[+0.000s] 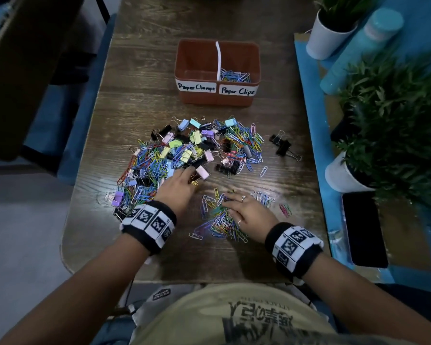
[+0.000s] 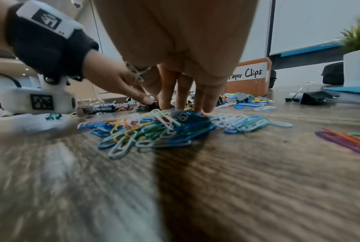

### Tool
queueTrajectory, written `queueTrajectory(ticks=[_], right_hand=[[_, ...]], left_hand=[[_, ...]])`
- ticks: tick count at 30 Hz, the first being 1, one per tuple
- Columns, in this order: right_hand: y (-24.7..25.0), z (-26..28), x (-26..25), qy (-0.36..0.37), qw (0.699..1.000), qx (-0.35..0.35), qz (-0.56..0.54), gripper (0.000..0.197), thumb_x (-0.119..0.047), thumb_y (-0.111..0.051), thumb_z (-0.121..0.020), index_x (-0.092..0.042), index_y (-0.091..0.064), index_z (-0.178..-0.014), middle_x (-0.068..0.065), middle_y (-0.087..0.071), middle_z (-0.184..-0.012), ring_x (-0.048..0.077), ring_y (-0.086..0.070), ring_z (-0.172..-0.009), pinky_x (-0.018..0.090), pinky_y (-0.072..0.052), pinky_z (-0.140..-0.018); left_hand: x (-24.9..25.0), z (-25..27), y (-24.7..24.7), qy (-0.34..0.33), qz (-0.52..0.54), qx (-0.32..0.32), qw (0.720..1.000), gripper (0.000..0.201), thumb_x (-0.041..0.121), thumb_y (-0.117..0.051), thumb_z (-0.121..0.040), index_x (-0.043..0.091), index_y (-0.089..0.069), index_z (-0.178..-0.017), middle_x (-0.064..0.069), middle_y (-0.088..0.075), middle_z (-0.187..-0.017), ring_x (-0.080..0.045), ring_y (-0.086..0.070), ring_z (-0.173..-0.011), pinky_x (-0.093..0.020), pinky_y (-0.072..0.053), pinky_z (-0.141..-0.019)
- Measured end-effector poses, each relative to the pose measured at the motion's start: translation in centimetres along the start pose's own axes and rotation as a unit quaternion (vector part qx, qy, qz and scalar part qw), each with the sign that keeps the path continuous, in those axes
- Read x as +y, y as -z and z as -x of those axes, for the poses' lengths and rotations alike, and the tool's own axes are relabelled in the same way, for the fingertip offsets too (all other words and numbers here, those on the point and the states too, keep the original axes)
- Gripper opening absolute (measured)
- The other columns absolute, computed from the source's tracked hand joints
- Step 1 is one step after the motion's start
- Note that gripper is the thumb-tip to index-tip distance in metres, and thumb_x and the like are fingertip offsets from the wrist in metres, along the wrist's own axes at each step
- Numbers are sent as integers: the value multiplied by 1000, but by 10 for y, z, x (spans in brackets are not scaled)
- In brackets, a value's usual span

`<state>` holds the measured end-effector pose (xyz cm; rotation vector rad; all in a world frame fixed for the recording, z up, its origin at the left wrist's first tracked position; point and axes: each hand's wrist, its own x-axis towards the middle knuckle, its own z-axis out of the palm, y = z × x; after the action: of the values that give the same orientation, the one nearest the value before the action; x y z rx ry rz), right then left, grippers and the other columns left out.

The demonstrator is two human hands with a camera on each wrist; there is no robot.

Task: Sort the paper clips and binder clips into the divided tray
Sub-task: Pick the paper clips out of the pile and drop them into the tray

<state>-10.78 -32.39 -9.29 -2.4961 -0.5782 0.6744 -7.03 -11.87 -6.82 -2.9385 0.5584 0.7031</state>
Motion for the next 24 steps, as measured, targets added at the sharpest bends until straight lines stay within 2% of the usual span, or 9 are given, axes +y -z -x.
queueTrajectory(ticks=[3, 4, 6, 9, 11, 15, 17, 20, 24], right_hand=[[10, -1, 3, -10, 996, 78, -36, 34, -10, -44, -93, -14, -57, -125, 6, -48, -140, 28, -41, -129, 37, -33, -108], [16, 0, 5, -35, 994, 95, -39, 36, -10, -45, -93, -14, -55, -127, 6, -46, -140, 28, -41, -128, 37, -34, -107], [29, 5, 11, -132, 986, 107, -9, 42, -27, -52, -92, -17, -46, -133, 7, -40, -141, 28, -36, -129, 39, -33, -107], [41, 27, 23, -282, 957, 56, 44, 95, -64, -70, -62, -14, -36, -135, 11, -37, -139, 30, -29, -131, 42, -28, -110], [38, 38, 29, -310, 948, 38, 60, 113, -66, -77, -45, -10, -35, -134, 13, -39, -134, 31, -31, -127, 40, -27, -108], [21, 31, 25, -273, 961, 36, -13, 117, -53, -86, -39, -13, -34, -135, 9, -33, -133, 28, -32, -125, 36, -32, -106], [15, 21, 15, -224, 974, 15, -20, 118, -50, -87, -40, -15, -32, -138, 7, -32, -134, 25, -30, -127, 34, -30, -108], [9, 9, 5, -170, 985, -4, 8, 111, -45, -86, -48, -19, -30, -140, 4, -33, -133, 23, -30, -125, 36, -33, -105], [11, 0, 1, -136, 989, -8, 53, 67, -32, -70, -77, -15, -37, -133, 5, -37, -132, 23, -32, -123, 37, -37, -101]], left_hand=[[-7, 13, -5, -27, 67, 56, 996, 29, 25, -47, -94, 7, -66, -106, -7, -23, -151, -23, -26, -135, -39, -30, -113], [-8, 20, -8, -39, 112, 57, 991, 33, 32, -49, -93, 8, -65, -107, -2, -27, -149, -17, -31, -132, -36, -29, -114], [-4, 34, -15, -63, 170, -2, 984, 57, 49, -61, -81, 13, -55, -125, 4, -32, -141, -14, -35, -124, -31, -29, -113], [8, 42, -28, -36, 117, -69, 990, 87, 65, -69, -61, 12, -53, -128, 4, -26, -139, -17, -31, -127, -36, -33, -109], [15, 40, -30, -23, 122, -72, 990, 82, 62, -70, -64, 11, -54, -127, 3, -20, -142, -18, -28, -132, -39, -33, -110], [39, 27, -20, -5, 177, -47, 983, 62, 38, -67, -81, 6, -48, -130, 0, -26, -141, -21, -37, -129, -34, -29, -110], [49, 17, -21, 6, 233, -51, 971, 70, 30, -74, -75, 6, -45, -134, 0, -25, -142, -21, -40, -128, -30, -31, -111], [60, 12, -19, 3, 225, -57, 973, 94, 49, -82, -56, 2, -47, -130, -4, -22, -141, -25, -35, -126, -34, -30, -112], [73, 5, -11, 21, 152, -57, 987, 74, 54, -70, -70, 2, -54, -121, -8, -24, -138, -26, -29, -127, -38, -31, -110]])
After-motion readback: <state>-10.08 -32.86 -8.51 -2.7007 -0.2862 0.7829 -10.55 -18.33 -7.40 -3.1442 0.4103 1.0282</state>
